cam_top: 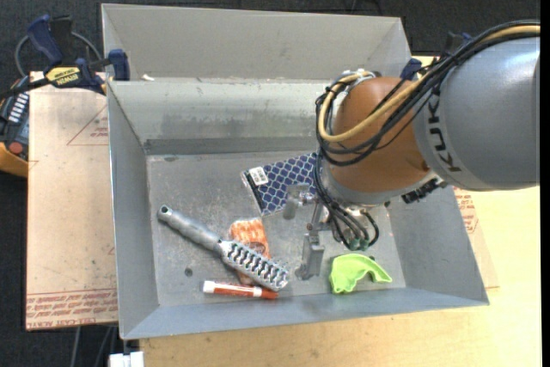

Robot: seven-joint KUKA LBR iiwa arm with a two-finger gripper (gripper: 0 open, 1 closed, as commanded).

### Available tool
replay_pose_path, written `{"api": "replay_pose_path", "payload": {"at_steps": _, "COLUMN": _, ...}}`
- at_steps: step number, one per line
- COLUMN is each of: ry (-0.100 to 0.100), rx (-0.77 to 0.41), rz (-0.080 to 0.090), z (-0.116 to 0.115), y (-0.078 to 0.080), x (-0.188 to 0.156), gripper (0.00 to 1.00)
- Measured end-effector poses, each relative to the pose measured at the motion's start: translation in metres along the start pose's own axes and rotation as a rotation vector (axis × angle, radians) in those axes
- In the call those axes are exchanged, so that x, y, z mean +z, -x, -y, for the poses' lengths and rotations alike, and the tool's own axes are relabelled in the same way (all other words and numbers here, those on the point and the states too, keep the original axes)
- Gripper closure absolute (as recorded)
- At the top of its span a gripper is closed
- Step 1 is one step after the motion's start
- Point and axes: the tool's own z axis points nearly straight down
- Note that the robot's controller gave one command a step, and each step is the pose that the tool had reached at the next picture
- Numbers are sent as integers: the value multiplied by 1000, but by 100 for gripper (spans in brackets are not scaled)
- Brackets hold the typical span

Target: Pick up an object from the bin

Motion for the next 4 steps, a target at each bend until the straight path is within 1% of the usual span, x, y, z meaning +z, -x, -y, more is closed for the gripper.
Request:
{"api": "replay_pose_path", "payload": {"at_steps": 1, "ry": 0, "rx": 3, "rz": 8, "z": 0, "y": 2, "x": -4, "gripper": 0}}
{"api": "replay_pose_path", "payload": {"at_steps": 2, "ry": 4, "rx": 17, "rz": -4, "z": -112, "y": -7, "x": 85, "gripper": 0}}
{"api": "replay_pose_path", "payload": {"at_steps": 3, "ry": 1, "rx": -231, "rz": 7, "z": -19, "y": 69, "x": 35, "gripper": 0}}
{"api": "replay_pose_path", "payload": {"at_steps": 4, "ry": 6, "rx": 10, "rz": -5, "z": -117, "y": -10, "x": 86, "gripper": 0}}
